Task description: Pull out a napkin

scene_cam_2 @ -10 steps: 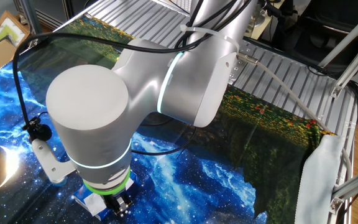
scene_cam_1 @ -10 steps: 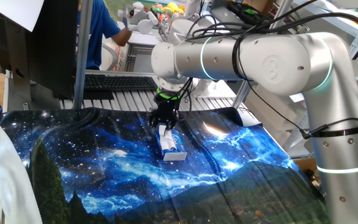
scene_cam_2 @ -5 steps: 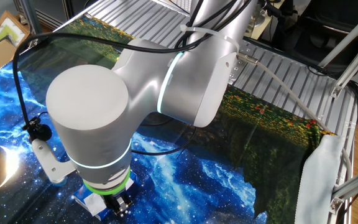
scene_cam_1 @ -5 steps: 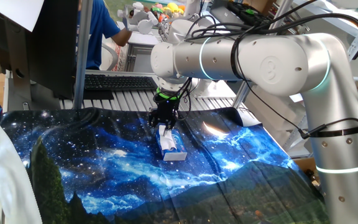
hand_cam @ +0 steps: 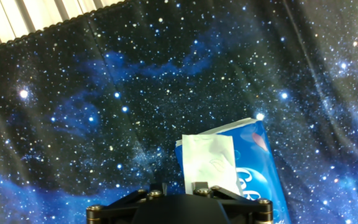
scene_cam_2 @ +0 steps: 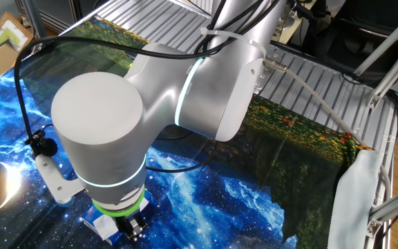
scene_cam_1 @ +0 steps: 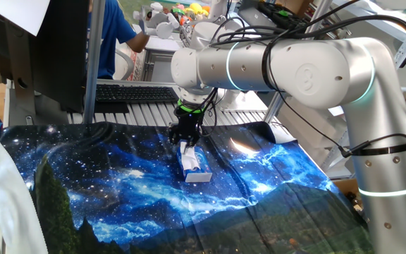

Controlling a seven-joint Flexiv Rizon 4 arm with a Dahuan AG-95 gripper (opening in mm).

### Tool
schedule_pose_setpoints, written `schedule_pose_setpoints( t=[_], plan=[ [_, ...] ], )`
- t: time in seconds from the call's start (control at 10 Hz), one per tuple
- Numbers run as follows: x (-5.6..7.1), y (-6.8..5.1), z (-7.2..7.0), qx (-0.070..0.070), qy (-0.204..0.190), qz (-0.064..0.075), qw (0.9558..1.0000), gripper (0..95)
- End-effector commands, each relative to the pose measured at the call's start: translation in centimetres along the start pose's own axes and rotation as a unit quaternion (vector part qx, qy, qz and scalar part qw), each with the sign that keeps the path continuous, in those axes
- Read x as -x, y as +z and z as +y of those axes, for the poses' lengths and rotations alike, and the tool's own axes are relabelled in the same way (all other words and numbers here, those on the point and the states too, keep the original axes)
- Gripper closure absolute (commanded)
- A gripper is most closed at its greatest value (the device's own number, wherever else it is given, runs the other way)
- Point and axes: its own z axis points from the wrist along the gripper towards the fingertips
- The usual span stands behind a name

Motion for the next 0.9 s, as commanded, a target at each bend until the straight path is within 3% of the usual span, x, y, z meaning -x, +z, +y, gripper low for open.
schedule_pose_setpoints(
  t=[0.1, 0.3, 0.4, 0.9],
  plan=[
    [0.0, 0.0, 0.01, 0.0, 0.001, 0.0, 1.0, 76.0],
    [0.0, 0.0, 0.01, -0.001, 0.001, -0.001, 1.0, 76.0],
    [0.02, 0.03, 0.0, -0.003, 0.001, -0.002, 1.0, 57.0],
    [0.08, 0.18, 0.04, -0.002, 0.001, -0.001, 1.0, 57.0]
  ],
)
